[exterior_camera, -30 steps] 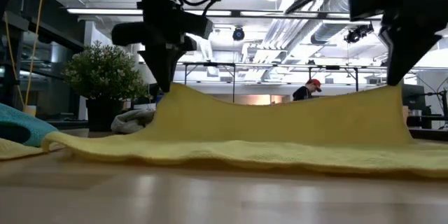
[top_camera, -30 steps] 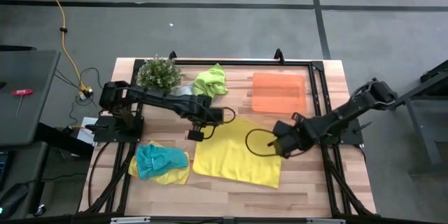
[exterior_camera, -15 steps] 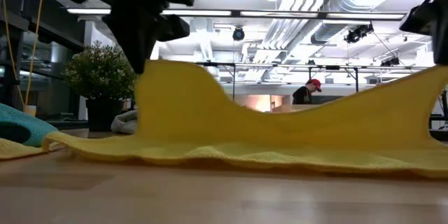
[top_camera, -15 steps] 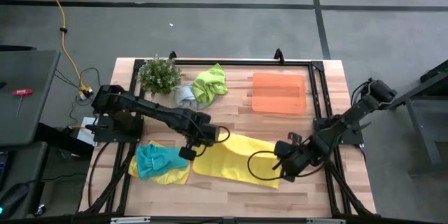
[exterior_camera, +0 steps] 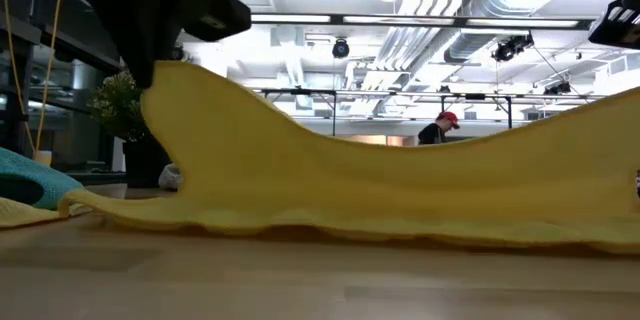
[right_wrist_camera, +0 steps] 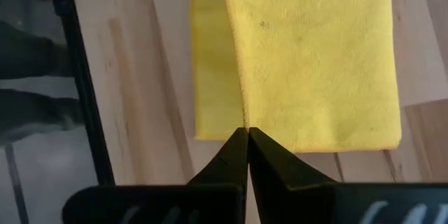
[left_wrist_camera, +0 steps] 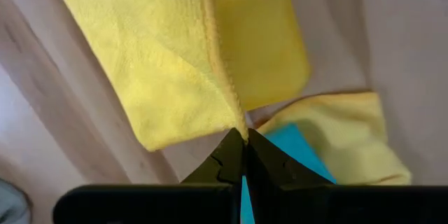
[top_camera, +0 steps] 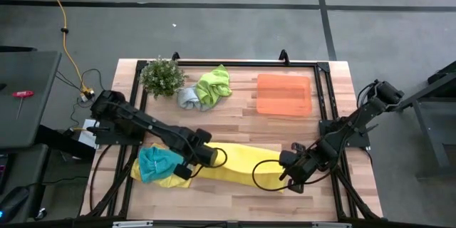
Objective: Fold microfiber towels
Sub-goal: Fold the right yellow microfiber cloth
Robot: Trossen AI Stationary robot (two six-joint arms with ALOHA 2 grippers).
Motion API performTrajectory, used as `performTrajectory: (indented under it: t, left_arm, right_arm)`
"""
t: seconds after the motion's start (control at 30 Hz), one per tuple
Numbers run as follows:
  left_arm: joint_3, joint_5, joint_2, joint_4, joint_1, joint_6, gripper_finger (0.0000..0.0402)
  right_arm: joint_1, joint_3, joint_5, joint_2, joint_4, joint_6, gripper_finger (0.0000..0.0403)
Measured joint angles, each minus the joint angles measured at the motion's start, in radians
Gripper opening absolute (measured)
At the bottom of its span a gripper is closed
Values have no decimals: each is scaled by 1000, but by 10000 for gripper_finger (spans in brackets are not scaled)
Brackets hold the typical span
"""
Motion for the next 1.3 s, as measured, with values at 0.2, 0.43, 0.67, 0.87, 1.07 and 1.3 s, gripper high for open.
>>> performTrajectory:
  t: [0.2,0.43,0.67,0.87,1.07,1.3]
  left_arm:
    - [0,5,0,2,-20,-26,0]
    - [0,28,49,5,-21,41,0]
    - [0,32,109,2,-21,61,0]
    - [-1,50,119,-3,-21,54,0]
    - [-1,50,119,-42,-21,53,0]
    - [-1,50,119,-46,-21,71,1]
  right_arm:
    - [0,0,-32,0,16,-5,0]
    - [0,0,-50,0,14,-1,0]
    - [0,0,-80,1,14,-1,0]
    - [-1,0,-88,1,14,2,0]
    - [-1,0,-88,1,14,25,0]
    - [-1,0,-88,1,14,25,0]
